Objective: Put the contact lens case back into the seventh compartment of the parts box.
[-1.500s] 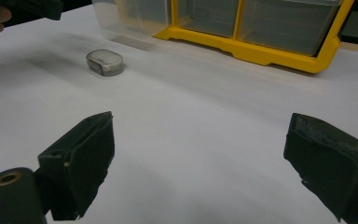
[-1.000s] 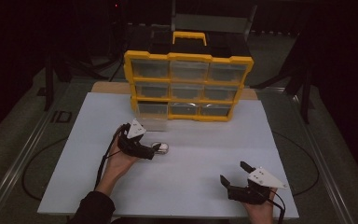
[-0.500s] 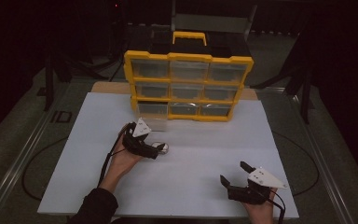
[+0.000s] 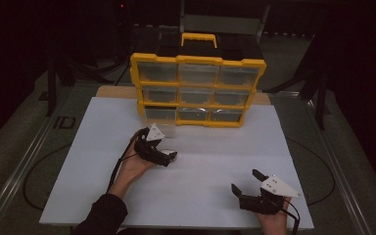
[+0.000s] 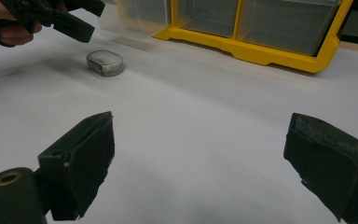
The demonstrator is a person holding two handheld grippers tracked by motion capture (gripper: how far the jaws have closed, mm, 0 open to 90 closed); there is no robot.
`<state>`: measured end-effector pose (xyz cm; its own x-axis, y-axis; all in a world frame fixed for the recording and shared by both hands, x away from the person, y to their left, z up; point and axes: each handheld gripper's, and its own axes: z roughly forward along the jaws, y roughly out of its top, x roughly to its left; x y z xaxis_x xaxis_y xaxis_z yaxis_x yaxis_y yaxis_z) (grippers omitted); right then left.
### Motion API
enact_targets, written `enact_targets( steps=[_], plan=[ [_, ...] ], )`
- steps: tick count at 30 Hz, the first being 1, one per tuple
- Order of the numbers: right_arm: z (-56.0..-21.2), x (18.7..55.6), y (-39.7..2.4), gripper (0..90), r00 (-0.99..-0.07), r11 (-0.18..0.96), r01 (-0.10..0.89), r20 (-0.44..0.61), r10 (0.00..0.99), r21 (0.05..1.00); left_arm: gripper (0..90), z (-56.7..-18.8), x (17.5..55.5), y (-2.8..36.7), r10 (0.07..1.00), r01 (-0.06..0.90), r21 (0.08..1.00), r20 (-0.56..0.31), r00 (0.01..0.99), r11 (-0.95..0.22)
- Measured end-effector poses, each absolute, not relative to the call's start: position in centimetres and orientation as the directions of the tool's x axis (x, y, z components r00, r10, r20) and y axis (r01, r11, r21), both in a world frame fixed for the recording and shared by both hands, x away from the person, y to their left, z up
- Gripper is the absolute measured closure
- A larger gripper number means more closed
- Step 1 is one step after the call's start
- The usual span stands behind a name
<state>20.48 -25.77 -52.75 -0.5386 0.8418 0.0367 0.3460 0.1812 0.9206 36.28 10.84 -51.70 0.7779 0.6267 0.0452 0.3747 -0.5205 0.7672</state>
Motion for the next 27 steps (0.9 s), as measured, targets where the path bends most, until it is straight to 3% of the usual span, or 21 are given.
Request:
enact_targets(
  steps=[9,17,27],
  plan=[
    [-52.7,20.5,-25.7,8.6,-0.539,0.182,0.346,0.036,0.841,0.921,3.3,-52.3,36.9,10.6,0.601,0.395,0.744,0.01,0.799,-0.538],
    [-52.8,20.5,-25.7,8.6,-0.541,0.182,0.346,0.036,0.84,0.92,15.9,-53.0,37.3,10.5,0.587,0.409,0.738,-0.021,0.809,-0.537],
    [-52.8,20.5,-25.7,8.6,-0.541,0.182,0.346,0.038,0.84,0.92,25.4,-54.1,38.0,10.5,0.585,0.45,0.687,-0.043,0.81,-0.571]
  ],
)
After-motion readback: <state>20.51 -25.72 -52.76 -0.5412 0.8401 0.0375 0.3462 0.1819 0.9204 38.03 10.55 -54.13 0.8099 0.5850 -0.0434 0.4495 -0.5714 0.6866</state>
